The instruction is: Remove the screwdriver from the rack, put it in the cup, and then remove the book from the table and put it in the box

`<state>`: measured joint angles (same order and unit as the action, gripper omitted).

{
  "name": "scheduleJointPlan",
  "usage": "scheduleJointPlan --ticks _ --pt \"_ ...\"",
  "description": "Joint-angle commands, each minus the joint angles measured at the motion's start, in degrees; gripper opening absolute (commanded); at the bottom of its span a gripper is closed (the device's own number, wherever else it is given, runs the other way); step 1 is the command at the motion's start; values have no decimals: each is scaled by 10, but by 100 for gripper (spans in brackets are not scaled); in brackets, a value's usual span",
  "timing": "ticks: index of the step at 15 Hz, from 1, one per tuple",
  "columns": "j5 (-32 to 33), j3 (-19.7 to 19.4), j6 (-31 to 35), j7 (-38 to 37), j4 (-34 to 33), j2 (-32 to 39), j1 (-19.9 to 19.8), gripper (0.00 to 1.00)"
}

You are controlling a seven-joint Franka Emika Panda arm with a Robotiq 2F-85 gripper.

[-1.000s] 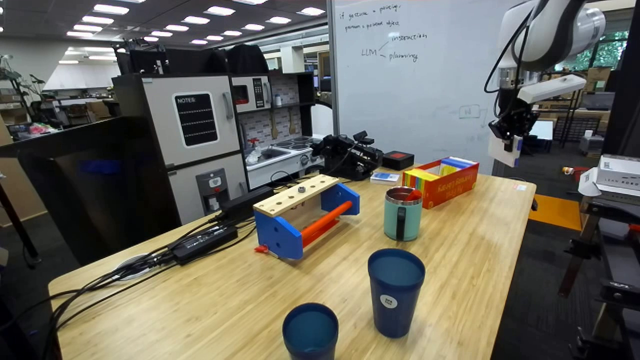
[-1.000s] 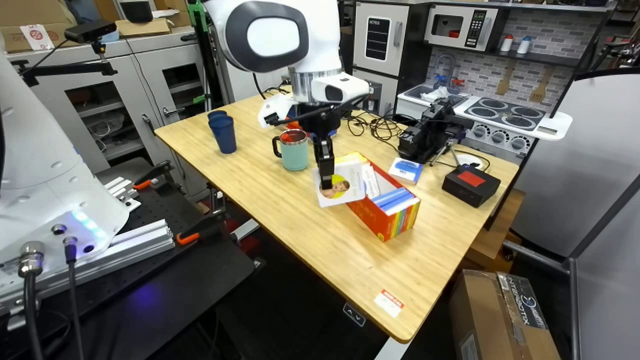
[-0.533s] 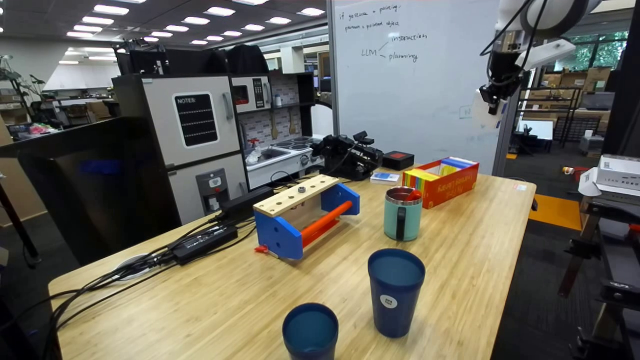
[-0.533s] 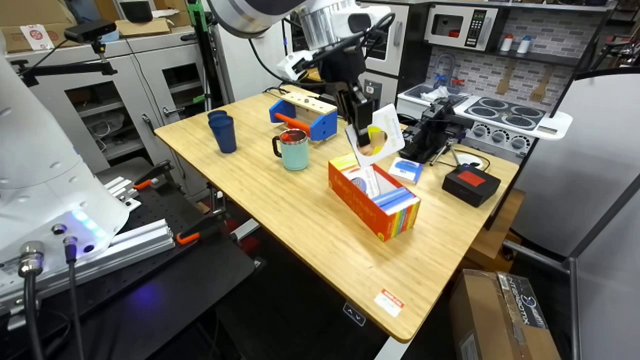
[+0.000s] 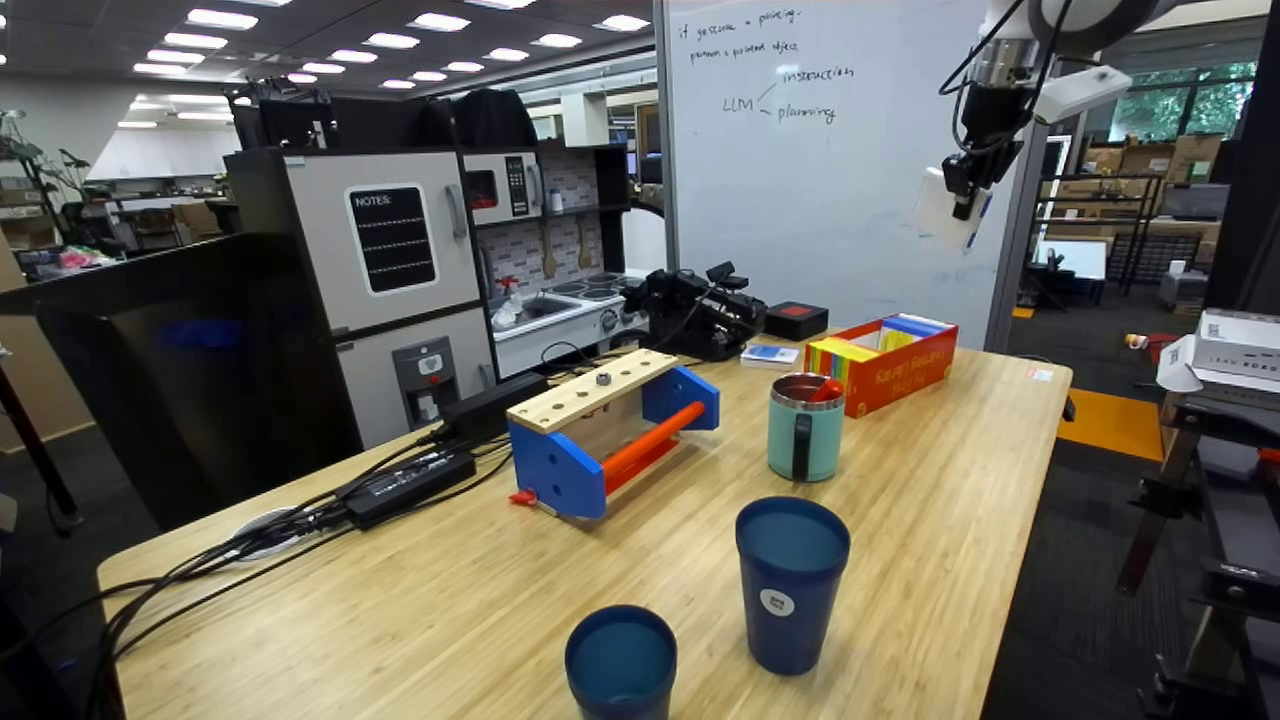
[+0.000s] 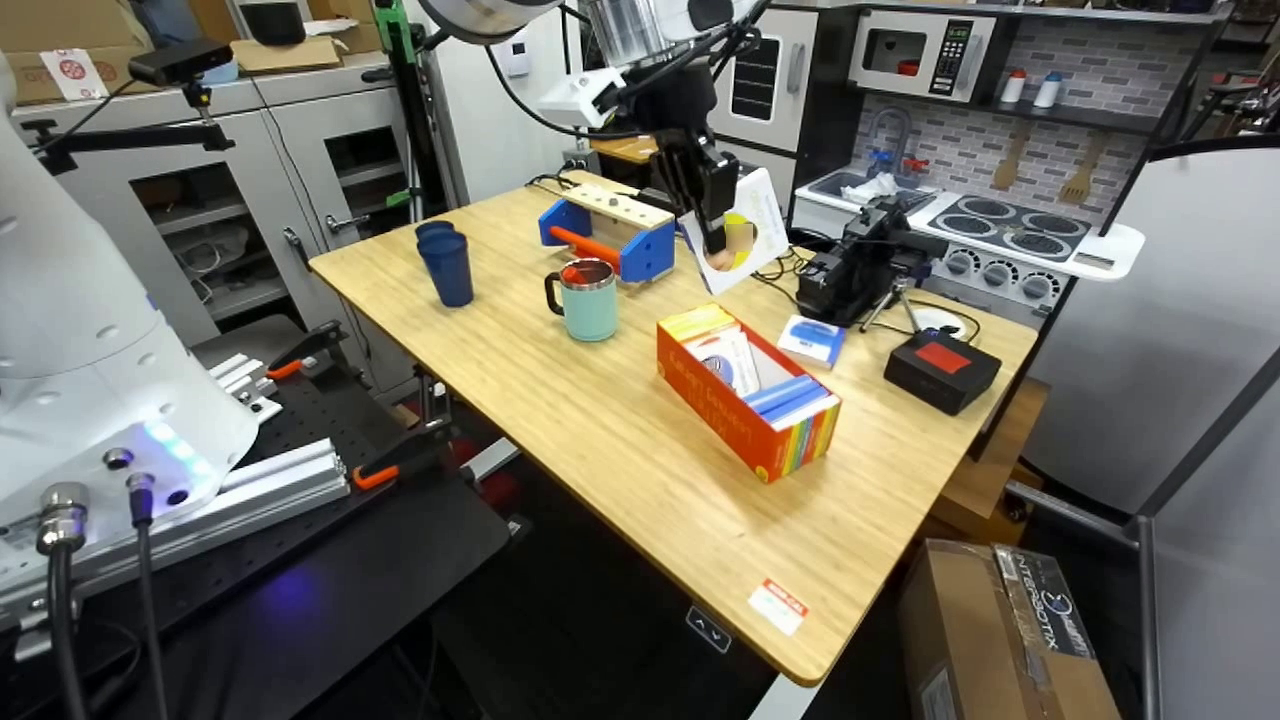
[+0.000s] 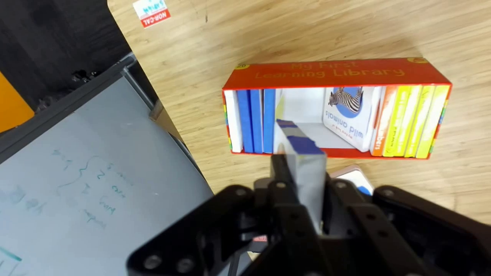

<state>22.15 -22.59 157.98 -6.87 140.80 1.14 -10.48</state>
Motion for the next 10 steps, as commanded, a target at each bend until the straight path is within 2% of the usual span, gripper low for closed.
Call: scheduleJointPlan --ticks 1,4,5,10 --pt "-1 21 0 2 -1 2 -22 15" --pt "-1 21 0 1 -2 5 -22 15" --pt "-1 21 0 1 -2 5 -22 4" --pt "-46 46 74 80 -32 56 -18 4"
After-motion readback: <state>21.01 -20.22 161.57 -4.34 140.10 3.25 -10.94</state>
